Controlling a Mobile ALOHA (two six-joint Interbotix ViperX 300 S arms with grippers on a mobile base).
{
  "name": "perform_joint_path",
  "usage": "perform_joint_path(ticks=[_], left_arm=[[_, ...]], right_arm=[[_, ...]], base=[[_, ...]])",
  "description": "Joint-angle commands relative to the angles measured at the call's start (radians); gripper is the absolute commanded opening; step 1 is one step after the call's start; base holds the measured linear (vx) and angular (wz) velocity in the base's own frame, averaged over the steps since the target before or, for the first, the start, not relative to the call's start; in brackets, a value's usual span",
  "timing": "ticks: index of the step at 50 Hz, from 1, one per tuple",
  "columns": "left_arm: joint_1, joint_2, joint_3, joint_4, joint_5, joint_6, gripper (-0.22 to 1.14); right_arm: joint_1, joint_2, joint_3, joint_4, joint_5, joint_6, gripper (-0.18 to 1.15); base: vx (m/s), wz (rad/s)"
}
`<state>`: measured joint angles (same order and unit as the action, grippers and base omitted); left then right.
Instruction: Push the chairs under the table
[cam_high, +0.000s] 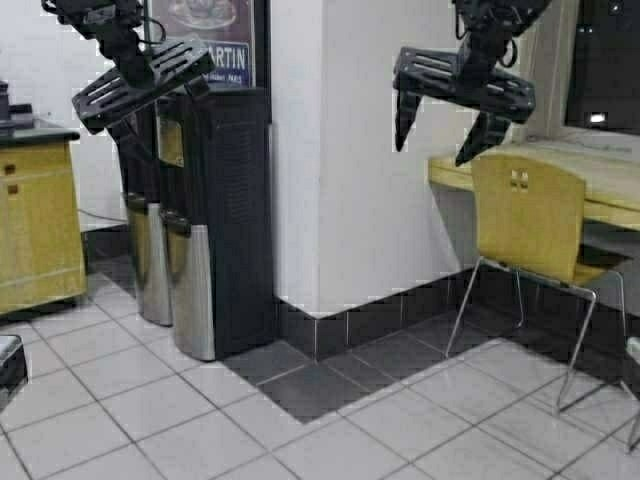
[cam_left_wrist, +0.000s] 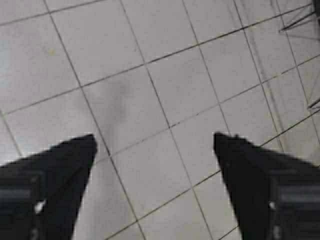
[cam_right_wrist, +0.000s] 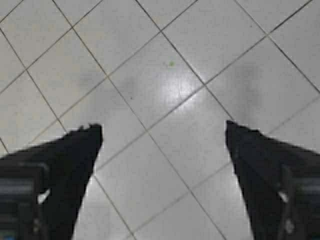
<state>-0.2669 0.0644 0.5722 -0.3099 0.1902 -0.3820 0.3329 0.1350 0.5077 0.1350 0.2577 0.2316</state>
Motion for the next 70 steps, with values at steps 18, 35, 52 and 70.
perform_joint_path(ticks=[18,35,52,70], left_arm=[[0.000,-0.006,-0.023,-0.002,-0.011,0.000,1.01],[0.000,-0.023,-0.015,-0.003,-0.009,0.000,1.01],[0.000,0.002,-0.012,0.002,-0.011,0.002,1.01],[0.000,0.048,-0.017,0.002,-0.012,0.002,1.01]], right_arm=[[-0.008,-0.032,-0.003,-0.002,-0.018,0.002,1.04],[-0.008,-0.028,-0.009,-0.002,-0.015,0.002,1.04],[0.002,-0.029,-0.005,0.006,-0.020,0.005,1.04],[0.002,-0.020,-0.008,0.009,-0.020,0.009,1.04]], base=[[-0.27,-0.03],[-0.22,-0.29],[-0.15,-0.50],[-0.07,-0.27]])
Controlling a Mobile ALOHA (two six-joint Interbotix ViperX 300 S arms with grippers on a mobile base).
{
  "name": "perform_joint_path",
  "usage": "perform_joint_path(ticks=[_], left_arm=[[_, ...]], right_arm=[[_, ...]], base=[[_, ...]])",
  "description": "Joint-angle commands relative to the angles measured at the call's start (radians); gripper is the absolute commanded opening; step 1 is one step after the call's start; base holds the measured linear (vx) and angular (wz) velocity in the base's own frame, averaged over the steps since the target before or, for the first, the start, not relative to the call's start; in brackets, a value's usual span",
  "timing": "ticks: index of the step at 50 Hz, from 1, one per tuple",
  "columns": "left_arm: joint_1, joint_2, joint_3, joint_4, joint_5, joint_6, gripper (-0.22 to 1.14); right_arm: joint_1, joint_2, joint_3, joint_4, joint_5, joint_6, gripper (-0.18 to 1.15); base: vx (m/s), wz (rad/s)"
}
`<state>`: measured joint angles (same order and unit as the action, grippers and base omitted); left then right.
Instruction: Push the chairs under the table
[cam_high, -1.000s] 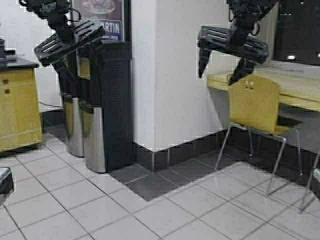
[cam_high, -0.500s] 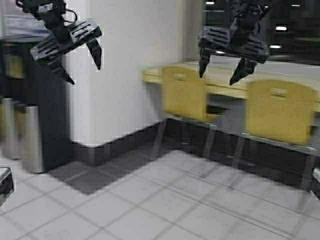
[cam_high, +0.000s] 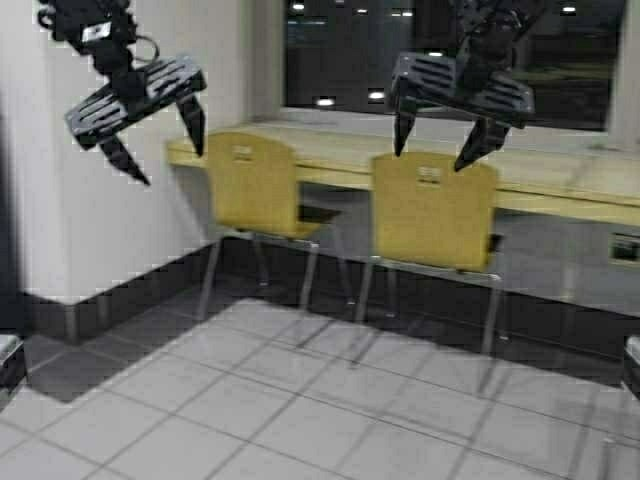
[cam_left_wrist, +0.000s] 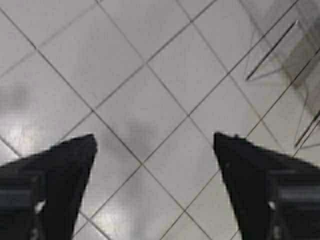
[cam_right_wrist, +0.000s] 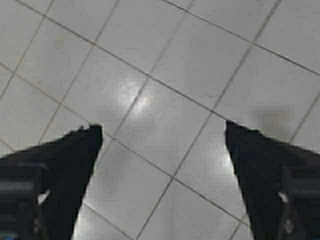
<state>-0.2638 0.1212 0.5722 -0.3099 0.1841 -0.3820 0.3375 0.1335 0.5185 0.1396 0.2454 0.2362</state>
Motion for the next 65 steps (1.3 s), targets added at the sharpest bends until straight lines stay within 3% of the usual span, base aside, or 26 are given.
perform_joint_path(ticks=[1,29,56,65], left_arm=[[-0.003,-0.011,-0.017,0.002,-0.006,0.000,1.01],[-0.003,-0.018,-0.009,0.000,-0.003,0.002,1.01],[0.009,-0.021,0.002,-0.008,-0.002,-0.002,1.01],[0.015,-0.031,0.000,-0.083,0.011,0.000,1.01]], right_arm=[[-0.003,-0.018,-0.018,0.006,-0.008,0.006,1.04],[-0.003,-0.021,-0.009,0.012,-0.008,0.008,1.04],[0.006,-0.011,-0.018,0.020,-0.006,0.009,1.04],[0.006,-0.002,0.034,0.137,-0.066,0.029,1.04]], base=[[-0.06,-0.35],[-0.03,-0.58],[0.00,-0.16],[0.03,-0.24]])
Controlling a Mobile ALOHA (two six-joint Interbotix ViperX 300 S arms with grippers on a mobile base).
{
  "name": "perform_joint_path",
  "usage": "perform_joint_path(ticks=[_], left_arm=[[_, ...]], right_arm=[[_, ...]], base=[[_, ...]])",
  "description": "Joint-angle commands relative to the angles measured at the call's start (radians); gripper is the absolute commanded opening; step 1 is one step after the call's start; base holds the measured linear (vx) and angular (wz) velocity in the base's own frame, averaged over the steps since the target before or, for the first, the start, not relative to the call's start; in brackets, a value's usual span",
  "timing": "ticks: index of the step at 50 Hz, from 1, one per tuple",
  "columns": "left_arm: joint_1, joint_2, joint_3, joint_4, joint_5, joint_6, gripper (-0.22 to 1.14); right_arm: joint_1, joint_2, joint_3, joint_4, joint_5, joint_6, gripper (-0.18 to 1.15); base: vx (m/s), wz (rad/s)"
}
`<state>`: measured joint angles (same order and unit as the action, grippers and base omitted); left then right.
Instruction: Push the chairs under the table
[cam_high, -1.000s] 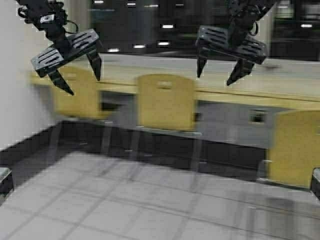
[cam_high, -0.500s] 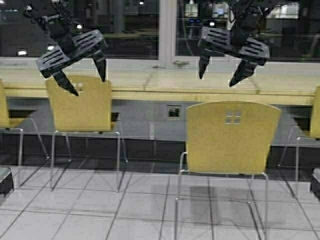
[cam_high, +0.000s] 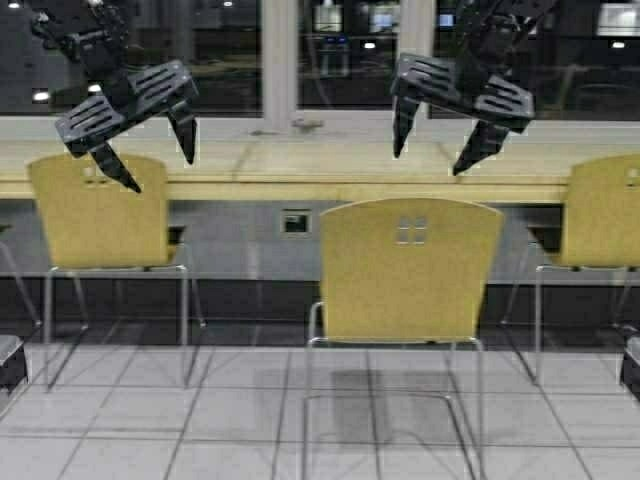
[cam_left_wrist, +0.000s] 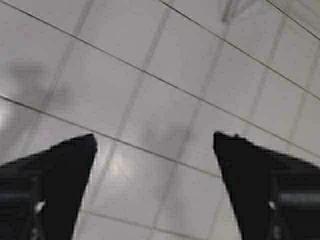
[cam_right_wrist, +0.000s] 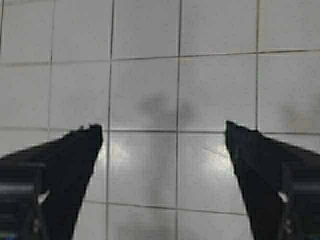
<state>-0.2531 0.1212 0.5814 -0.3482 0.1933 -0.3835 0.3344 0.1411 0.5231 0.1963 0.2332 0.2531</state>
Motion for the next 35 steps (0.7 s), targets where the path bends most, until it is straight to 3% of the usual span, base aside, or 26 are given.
perform_joint_path(ticks=[1,35], left_arm=[[0.003,-0.031,-0.009,-0.057,0.000,0.002,1.01],[0.003,-0.008,-0.011,-0.104,-0.006,0.003,1.01]], right_arm=[[0.008,-0.009,0.043,0.092,-0.064,0.015,1.04],[0.035,0.075,0.035,0.192,-0.216,0.098,1.04]], base=[[0.03,-0.21],[0.15,-0.09]])
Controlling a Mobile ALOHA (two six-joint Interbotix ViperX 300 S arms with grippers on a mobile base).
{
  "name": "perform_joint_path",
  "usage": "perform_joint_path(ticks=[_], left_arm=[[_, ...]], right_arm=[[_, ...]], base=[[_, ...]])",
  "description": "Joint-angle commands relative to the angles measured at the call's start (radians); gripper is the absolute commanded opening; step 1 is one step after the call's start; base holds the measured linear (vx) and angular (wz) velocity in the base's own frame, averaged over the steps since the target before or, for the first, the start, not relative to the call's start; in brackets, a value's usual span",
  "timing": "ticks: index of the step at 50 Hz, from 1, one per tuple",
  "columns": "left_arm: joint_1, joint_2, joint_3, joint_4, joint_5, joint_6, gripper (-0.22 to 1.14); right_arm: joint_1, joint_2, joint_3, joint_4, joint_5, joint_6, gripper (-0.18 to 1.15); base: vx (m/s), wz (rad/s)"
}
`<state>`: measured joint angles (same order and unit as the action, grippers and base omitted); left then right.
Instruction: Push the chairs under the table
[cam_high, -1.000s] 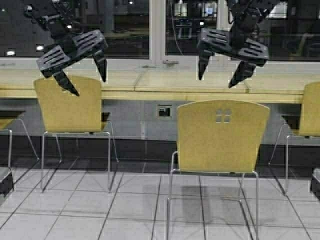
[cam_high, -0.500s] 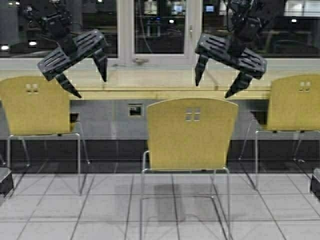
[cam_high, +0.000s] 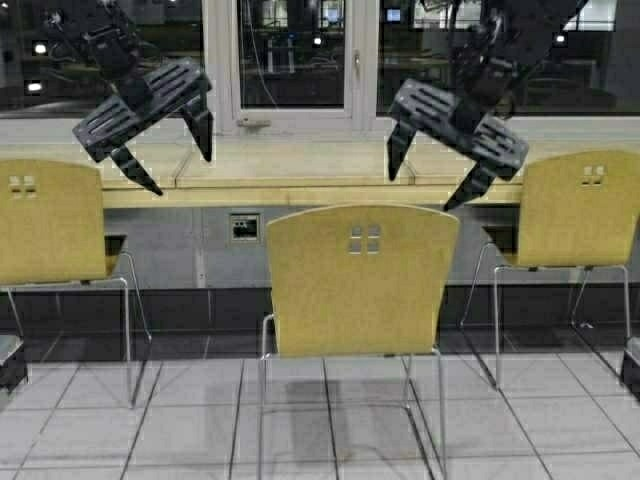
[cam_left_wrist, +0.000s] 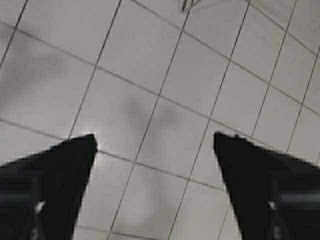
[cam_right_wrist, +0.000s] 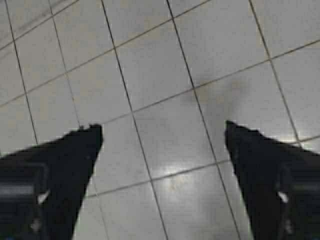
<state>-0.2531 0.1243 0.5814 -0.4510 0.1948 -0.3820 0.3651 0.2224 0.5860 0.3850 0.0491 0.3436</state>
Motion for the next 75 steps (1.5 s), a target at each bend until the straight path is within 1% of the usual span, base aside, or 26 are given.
perform_joint_path(ticks=[1,5,11,15,28,32,37,48,53,61,66,70,75], left_arm=[[0.003,-0.008,-0.012,0.000,-0.008,0.002,1.01],[0.003,-0.005,-0.015,0.015,-0.009,0.006,1.01],[0.000,-0.008,-0.020,0.014,-0.032,0.006,1.01],[-0.002,-0.011,-0.017,0.011,-0.035,0.006,1.01],[-0.020,-0.029,-0.011,0.000,-0.051,0.006,1.01],[-0.037,-0.025,0.021,-0.055,-0.074,0.005,1.01],[-0.084,-0.003,0.051,-0.186,-0.160,0.005,1.01],[-0.221,0.107,0.026,-0.456,-0.368,-0.012,1.01],[-0.267,0.161,0.014,-0.546,-0.451,-0.055,1.01],[-0.307,0.213,0.009,-0.566,-0.518,-0.178,1.01],[-0.321,0.259,-0.003,-0.578,-0.546,-0.319,1.01],[-0.324,0.301,-0.014,-0.577,-0.548,-0.434,1.01],[-0.327,0.351,-0.026,-0.554,-0.549,-0.511,1.01]], right_arm=[[0.005,-0.006,-0.026,0.003,-0.037,0.009,1.04],[0.000,-0.011,-0.012,0.014,-0.061,0.018,1.04],[-0.014,-0.012,0.011,0.095,-0.100,0.060,1.04],[-0.014,-0.014,0.021,0.114,-0.132,0.078,1.04],[-0.018,-0.008,0.057,0.192,-0.204,0.089,1.04],[-0.018,0.003,0.057,0.235,-0.212,0.097,1.04],[-0.018,0.021,0.055,0.301,-0.219,0.115,1.04],[-0.018,0.041,0.060,0.388,-0.273,0.149,1.04],[-0.018,0.066,0.066,0.460,-0.288,0.196,1.04],[-0.018,0.089,0.084,0.476,-0.305,0.276,1.04],[-0.018,0.114,0.066,0.485,-0.299,0.321,1.04],[-0.018,0.147,0.041,0.520,-0.282,0.331,1.04],[-0.020,0.187,0.034,0.566,-0.267,0.347,1.04]], base=[[0.25,0.05],[0.26,0.08],[0.27,0.10],[0.28,0.08],[0.28,-0.04],[0.31,-0.15],[0.32,-0.21],[0.29,-0.08],[0.31,0.00],[0.32,0.07],[0.29,0.12],[0.27,0.09],[0.24,-0.02]])
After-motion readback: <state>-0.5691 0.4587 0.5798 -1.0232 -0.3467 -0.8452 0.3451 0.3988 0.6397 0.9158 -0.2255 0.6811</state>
